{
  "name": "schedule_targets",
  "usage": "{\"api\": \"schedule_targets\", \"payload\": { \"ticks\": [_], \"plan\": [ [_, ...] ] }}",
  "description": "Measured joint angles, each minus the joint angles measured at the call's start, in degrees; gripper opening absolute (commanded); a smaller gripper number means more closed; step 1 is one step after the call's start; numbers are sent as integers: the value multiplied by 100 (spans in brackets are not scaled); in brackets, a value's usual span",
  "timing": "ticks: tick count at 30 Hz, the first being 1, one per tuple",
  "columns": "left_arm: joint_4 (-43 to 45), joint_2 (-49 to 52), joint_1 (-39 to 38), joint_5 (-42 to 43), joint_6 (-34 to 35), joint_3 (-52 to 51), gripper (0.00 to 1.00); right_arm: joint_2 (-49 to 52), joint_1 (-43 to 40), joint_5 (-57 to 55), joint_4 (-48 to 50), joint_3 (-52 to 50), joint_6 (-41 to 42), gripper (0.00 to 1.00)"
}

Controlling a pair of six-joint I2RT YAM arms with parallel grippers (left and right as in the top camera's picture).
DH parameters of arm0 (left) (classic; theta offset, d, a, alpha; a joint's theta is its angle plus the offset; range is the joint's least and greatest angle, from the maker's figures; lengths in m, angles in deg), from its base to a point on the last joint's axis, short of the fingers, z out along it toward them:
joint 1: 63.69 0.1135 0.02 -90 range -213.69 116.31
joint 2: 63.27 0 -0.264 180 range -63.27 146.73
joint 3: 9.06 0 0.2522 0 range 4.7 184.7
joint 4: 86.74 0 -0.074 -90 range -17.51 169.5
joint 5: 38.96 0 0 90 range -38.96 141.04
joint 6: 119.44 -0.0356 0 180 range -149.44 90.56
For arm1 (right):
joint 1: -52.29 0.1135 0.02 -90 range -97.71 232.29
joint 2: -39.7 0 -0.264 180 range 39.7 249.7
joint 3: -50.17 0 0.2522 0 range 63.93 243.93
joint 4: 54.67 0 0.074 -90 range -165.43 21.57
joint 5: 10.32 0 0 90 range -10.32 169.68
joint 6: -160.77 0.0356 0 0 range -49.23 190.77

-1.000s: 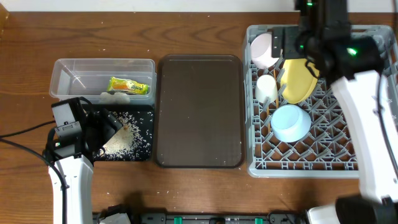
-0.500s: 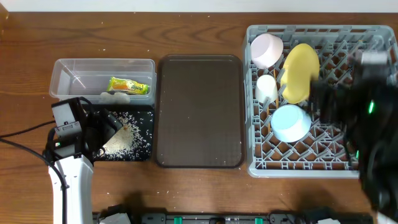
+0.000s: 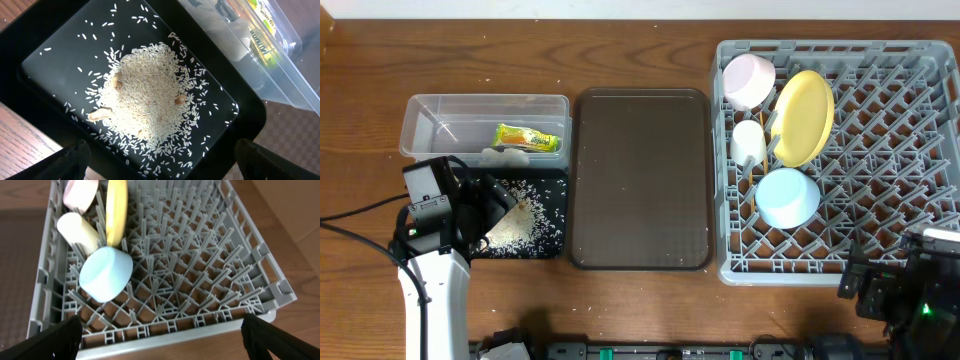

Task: Sort waste into correct bins and load items into the dishwasher rack

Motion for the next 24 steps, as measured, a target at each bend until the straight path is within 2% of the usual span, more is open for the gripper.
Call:
{"api": "schedule_targets", "payload": {
  "ticks": [4, 6, 12, 17, 22, 24],
  "plan": [
    [0, 0, 0, 0, -2, 0, 96, -79, 0, 0, 133, -87, 0, 99],
    [0, 0, 0, 0, 0, 0, 95, -162, 0, 0, 546, -232, -2, 99],
    [2, 0, 0, 2, -2, 0, 95, -844, 0, 74, 2820, -1344, -11, 99],
    [0, 0, 0, 0, 0, 0, 95, -1670, 0, 540, 4992, -2962, -22, 99],
    [-4, 0, 0, 0, 0, 0, 95, -2063, 0, 1019, 6841, -4529, 92, 99],
    [-2, 0, 0, 2, 0, 0, 95, -2129, -2, 1106, 7291, -5045, 192, 99]
  ]
}}
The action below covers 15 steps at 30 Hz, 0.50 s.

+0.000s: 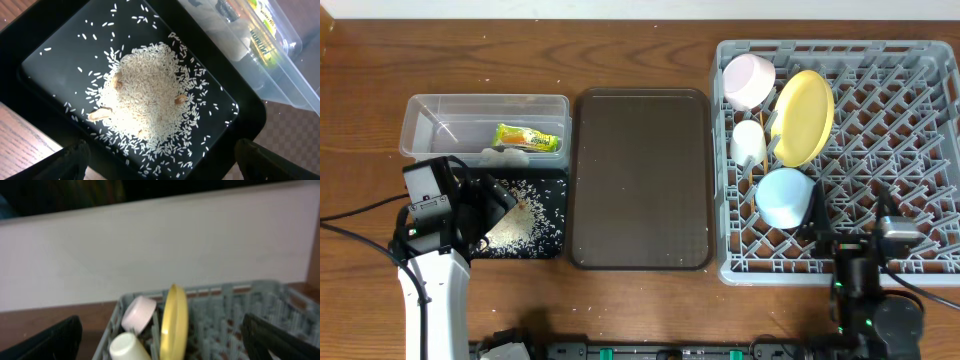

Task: Sort waste into correct bins and load items into the dishwasher rack

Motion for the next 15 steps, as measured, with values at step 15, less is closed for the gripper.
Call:
{"api": "schedule_targets", "payload": {
  "ticks": [15],
  "plan": [
    [0, 0, 0, 0, -2, 0, 96, -601, -35, 125, -452, -1187, 131, 99]
  ]
}}
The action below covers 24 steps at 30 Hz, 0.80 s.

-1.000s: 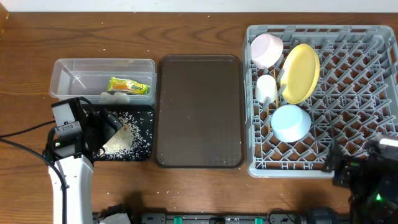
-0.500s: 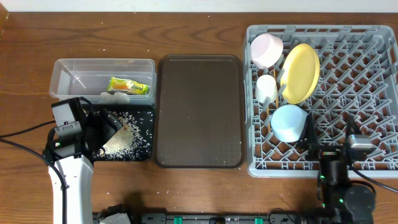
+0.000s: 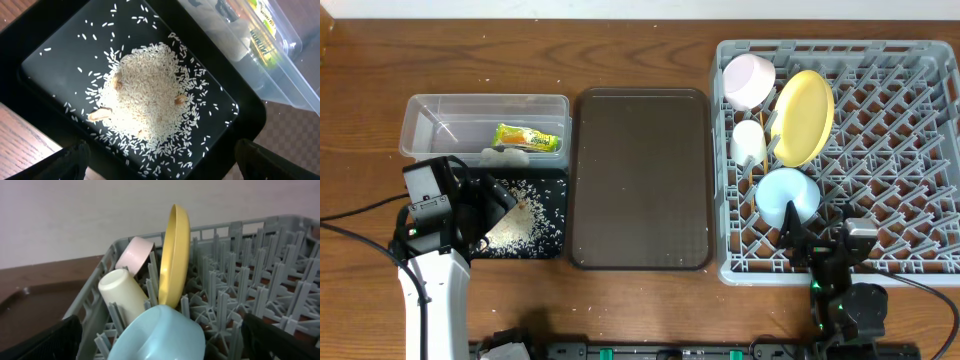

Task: Sort waste into correct bins and load items into the dishwasher rack

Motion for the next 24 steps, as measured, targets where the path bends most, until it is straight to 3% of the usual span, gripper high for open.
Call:
{"api": "schedule_targets", "payload": {
  "ticks": [24],
  "plan": [
    [2, 0, 0, -2, 2, 0, 95, -2, 0, 2, -2, 0, -168, 99]
  ]
}}
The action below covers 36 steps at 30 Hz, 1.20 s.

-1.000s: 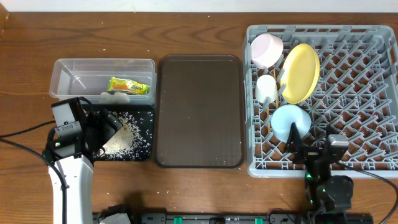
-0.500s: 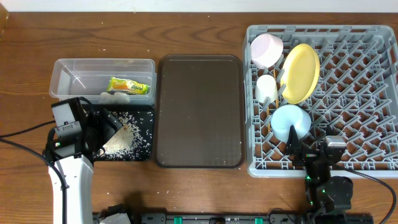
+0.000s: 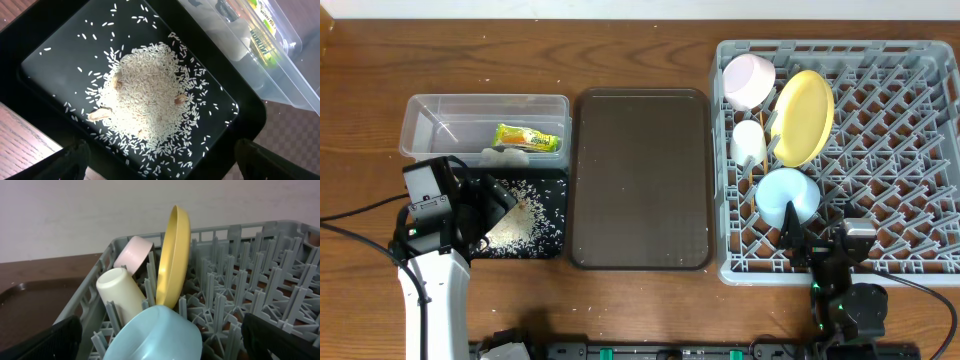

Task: Sort waste into correct bins and load items into the dishwasher rack

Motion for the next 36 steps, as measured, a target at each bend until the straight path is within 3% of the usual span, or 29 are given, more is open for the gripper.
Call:
{"api": "schedule_targets", "payload": {
  "ticks": [32, 36],
  "plan": [
    [0, -22, 0, -306, -26, -7, 95, 0, 0, 0, 0, 0, 0, 99],
    [20, -553, -48, -382, -26, -356, 95, -4, 0, 0, 0, 0, 0, 99]
  ]
}}
